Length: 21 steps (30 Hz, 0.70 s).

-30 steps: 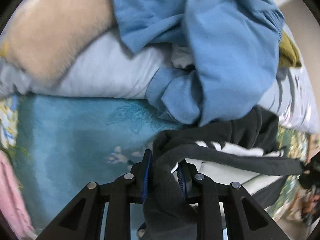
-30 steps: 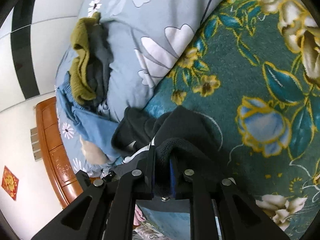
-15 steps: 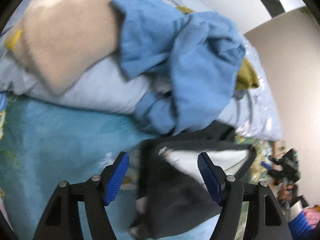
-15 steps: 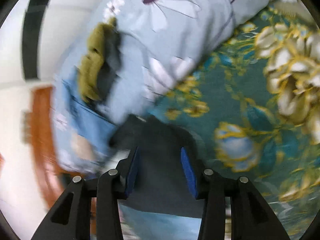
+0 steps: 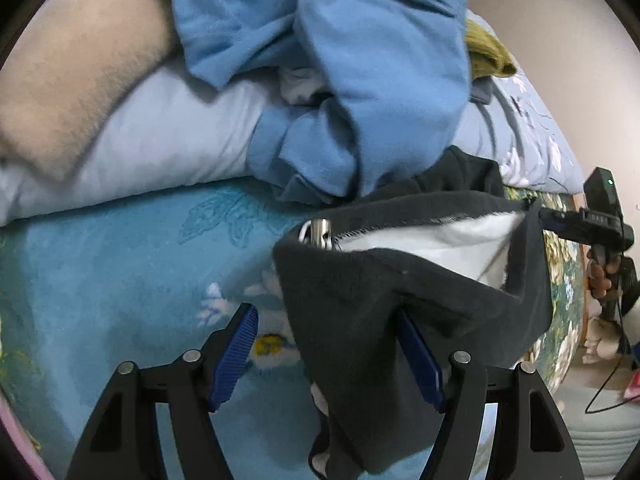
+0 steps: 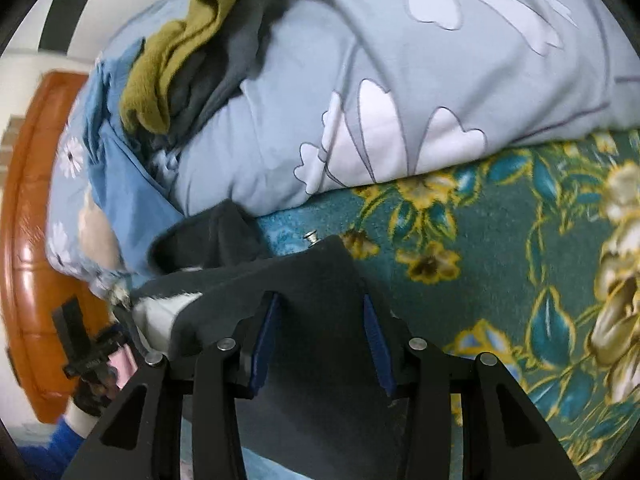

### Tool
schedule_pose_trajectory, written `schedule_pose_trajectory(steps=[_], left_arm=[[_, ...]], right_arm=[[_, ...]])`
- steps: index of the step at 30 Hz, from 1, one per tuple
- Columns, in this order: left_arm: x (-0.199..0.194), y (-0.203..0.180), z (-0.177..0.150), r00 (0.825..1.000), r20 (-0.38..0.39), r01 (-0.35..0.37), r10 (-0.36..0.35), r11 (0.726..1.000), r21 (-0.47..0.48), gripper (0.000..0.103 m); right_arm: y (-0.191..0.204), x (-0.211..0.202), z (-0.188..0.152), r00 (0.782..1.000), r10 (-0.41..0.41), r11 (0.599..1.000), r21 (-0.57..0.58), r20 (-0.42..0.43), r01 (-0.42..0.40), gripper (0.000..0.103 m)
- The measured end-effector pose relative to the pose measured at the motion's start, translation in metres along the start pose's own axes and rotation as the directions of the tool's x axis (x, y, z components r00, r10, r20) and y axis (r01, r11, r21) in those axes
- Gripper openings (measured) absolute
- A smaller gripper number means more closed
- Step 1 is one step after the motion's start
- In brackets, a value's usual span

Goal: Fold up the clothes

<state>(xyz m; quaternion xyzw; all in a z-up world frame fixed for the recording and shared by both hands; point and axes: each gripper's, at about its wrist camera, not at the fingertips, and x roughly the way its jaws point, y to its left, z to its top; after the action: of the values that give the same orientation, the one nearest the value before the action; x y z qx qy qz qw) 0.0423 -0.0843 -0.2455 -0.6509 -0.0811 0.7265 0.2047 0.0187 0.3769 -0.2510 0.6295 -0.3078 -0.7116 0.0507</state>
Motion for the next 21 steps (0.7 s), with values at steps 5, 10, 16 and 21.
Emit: schedule_pose_trajectory(steps=[5, 10, 16, 21], left_arm=[[-0.003, 0.001, 0.0, 1.0, 0.014, 0.027, -0.026, 0.999, -0.03, 0.075], [-0.014, 0.002, 0.003, 0.992, 0.061, 0.116, -0.112, 0.99, -0.074, 0.075], [-0.013, 0.01, 0.006, 0.99, 0.066, 0.13, -0.124, 0.986, -0.104, 0.075], [-0.007, 0.022, 0.004, 0.986, 0.087, 0.153, -0.14, 0.975, -0.164, 0.075]], right_arm=[[0.001, -0.001, -0.005, 1.0, -0.023, 1.0, -0.021, -0.007, 0.023, 0.014], [-0.014, -0.024, -0.003, 0.995, 0.042, 0.998, 0.045, 0.095, -0.046, 0.01], [-0.047, -0.023, -0.007, 0.99, 0.061, 0.979, 0.185, 0.124, -0.083, 0.004], [-0.074, -0.022, -0.01, 0.986, 0.073, 0.948, 0.298, 0.149, -0.115, 0.004]])
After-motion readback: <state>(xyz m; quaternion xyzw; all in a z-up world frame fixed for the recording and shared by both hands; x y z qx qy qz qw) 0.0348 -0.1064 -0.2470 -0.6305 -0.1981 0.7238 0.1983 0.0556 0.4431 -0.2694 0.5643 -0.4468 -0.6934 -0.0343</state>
